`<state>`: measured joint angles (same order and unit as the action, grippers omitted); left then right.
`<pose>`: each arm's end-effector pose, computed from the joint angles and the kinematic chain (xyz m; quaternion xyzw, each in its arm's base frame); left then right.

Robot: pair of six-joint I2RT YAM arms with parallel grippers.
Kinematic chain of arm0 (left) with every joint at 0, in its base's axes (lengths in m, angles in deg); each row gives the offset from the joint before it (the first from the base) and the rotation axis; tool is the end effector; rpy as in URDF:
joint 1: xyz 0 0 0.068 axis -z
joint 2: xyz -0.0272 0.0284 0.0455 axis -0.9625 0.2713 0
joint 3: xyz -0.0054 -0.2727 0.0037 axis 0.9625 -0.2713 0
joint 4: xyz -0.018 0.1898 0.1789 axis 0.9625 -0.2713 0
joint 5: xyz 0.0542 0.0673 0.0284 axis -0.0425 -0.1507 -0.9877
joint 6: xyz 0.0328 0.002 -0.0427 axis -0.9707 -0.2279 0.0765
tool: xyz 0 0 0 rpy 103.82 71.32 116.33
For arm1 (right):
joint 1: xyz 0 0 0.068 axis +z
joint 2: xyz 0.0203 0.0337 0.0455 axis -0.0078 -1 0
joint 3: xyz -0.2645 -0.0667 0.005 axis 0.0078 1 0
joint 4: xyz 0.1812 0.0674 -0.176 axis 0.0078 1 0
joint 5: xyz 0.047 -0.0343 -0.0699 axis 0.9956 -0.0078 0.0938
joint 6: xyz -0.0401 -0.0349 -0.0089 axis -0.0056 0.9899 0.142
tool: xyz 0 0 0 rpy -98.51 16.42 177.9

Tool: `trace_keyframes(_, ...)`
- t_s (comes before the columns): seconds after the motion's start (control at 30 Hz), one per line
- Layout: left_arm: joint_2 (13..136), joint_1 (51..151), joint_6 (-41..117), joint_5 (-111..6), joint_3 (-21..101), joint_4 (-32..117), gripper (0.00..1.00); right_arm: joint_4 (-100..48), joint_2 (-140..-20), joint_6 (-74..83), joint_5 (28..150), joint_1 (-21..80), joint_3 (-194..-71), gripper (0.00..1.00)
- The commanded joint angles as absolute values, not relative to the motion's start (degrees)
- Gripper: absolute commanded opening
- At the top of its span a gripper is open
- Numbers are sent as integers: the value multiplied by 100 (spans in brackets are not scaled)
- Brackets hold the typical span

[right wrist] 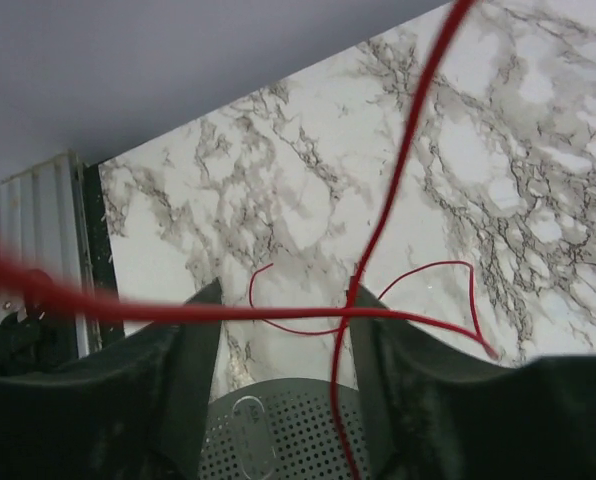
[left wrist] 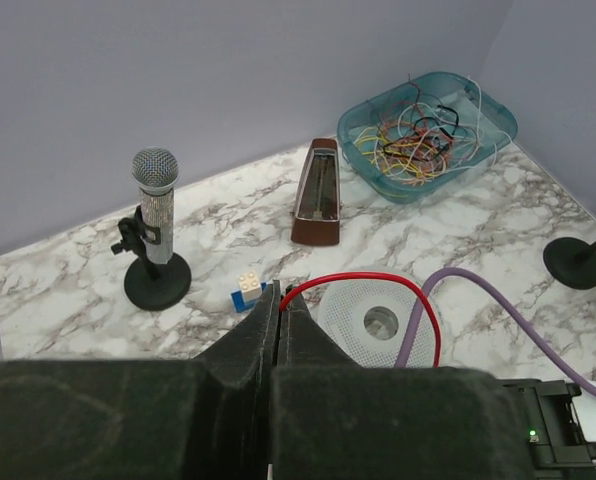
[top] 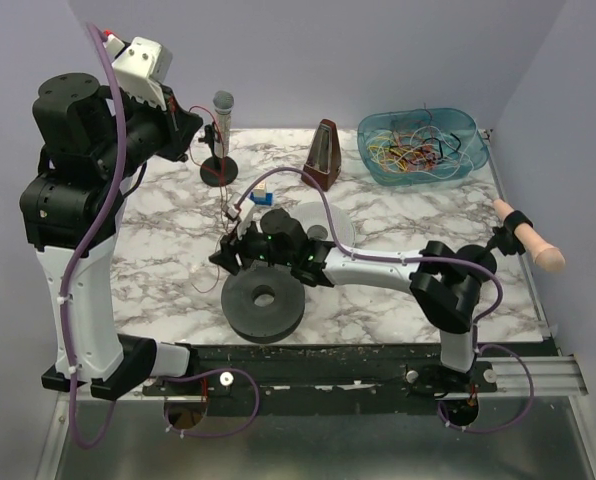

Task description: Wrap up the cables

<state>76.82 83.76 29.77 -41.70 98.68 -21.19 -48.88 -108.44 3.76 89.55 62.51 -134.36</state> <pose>0.1641 -0.0392 0.5880 0.1457 0.7398 -0.1986 0.6261 0.2091 0.4046 0.2644 -0.3891 0.6581 0.4085 0.4986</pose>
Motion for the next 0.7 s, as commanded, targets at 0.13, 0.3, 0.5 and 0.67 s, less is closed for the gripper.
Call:
trace_keyframes(0.13,7724,8393,2974,-4202,10077,-1962,0,-5067,-10984,263,9208,6101,-13182,35)
trace_keyframes(0.3,7750,8393,2772,-4439,10025,-1892,0,-5112,-10641,298,9752,6101,-12848,10)
trace_keyframes(0.5,7733,8367,2148,-5308,9411,-1357,0,-4867,-9991,193,10175,6101,-12338,1)
trace_keyframes(0.67,7663,8287,1463,-6030,7821,-346,0,-3892,-9367,53,10701,6101,-12644,1)
